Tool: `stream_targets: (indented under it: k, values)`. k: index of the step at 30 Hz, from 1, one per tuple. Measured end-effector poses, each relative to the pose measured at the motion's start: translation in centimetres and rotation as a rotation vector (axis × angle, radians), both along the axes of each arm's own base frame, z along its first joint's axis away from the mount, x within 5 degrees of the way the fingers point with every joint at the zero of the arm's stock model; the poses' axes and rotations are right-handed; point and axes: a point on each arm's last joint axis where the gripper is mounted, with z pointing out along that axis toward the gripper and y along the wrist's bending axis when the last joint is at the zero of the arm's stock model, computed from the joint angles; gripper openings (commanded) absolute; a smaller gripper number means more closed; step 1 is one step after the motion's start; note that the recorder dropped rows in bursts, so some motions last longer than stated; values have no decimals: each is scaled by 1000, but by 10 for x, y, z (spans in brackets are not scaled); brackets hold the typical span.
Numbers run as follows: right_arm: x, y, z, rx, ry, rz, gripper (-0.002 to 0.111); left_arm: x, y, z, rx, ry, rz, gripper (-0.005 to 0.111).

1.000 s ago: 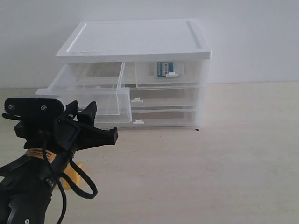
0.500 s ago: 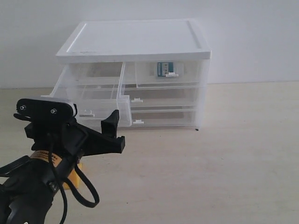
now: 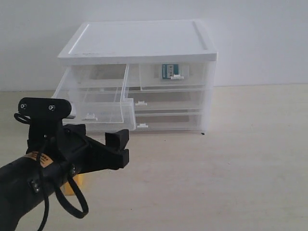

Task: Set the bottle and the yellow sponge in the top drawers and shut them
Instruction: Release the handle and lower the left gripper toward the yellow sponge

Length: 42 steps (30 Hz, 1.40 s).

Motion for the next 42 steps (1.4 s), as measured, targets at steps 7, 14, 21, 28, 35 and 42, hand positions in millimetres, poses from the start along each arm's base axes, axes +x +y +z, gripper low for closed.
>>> stream_targets:
  k: [7,14,21,28,35,42]
  values:
    - [0,0,0,0,0,0,0,-22,6,17,97,136,-150,82]
    - [0,0,0,0,0,0,0,-52,11,47,75,164,-369,67]
    - [0,0,0,0,0,0,0,-66,12,51,179,150,-541,57]
    - [0,0,0,0,0,0,0,-58,28,40,462,115,-663,4]
    - [0,0,0,0,0,0,0,-52,47,37,463,336,-609,5]
    - [0,0,0,0,0,0,0,-50,71,31,424,660,-404,30]
